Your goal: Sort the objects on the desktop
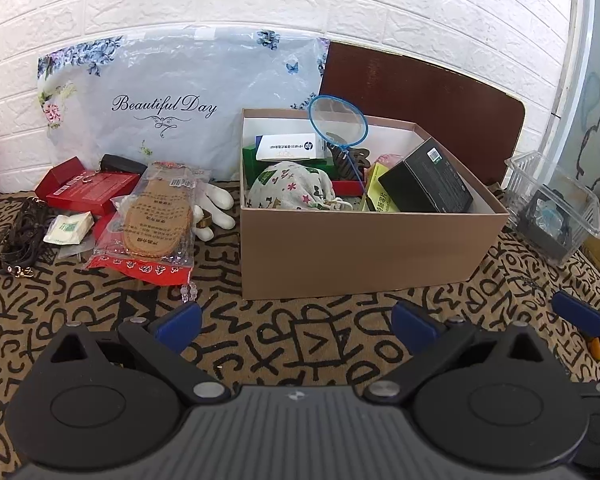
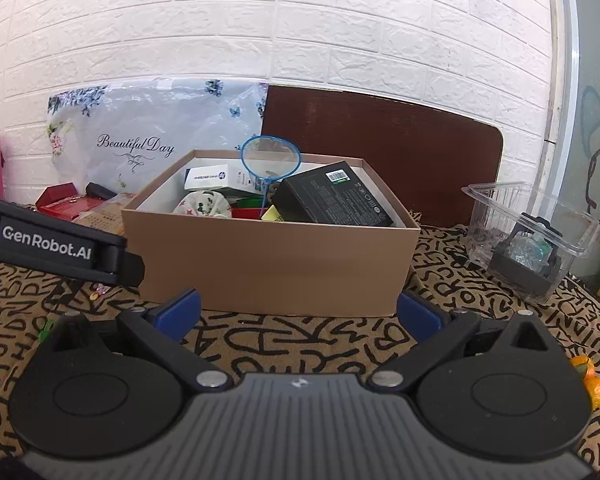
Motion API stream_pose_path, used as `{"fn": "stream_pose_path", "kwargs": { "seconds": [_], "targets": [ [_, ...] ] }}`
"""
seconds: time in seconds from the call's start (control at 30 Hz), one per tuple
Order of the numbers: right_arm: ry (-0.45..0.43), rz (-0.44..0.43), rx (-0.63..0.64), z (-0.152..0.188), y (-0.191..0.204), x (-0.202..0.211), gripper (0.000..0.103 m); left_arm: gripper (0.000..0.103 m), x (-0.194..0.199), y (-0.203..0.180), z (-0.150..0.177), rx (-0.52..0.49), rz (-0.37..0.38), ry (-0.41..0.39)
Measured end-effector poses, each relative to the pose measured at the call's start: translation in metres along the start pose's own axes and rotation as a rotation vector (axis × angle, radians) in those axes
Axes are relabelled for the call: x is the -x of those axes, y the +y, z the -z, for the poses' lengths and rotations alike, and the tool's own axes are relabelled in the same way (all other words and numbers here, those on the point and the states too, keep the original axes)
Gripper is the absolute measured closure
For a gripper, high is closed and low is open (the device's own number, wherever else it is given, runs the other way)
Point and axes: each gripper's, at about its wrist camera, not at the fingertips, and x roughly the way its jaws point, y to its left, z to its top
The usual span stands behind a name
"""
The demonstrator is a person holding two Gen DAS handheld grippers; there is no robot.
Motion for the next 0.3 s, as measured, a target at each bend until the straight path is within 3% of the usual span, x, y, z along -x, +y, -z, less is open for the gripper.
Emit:
{"fn": "stream_pose_path", "kwargs": {
  "seconds": [0.3],
  "targets": [
    [0.024,-0.014,0.005,0.0008,0.0076,-0.0046,0.002,0.000,0.0028,0.0053,0.0048,0.001,0.040,0.000]
  ]
}}
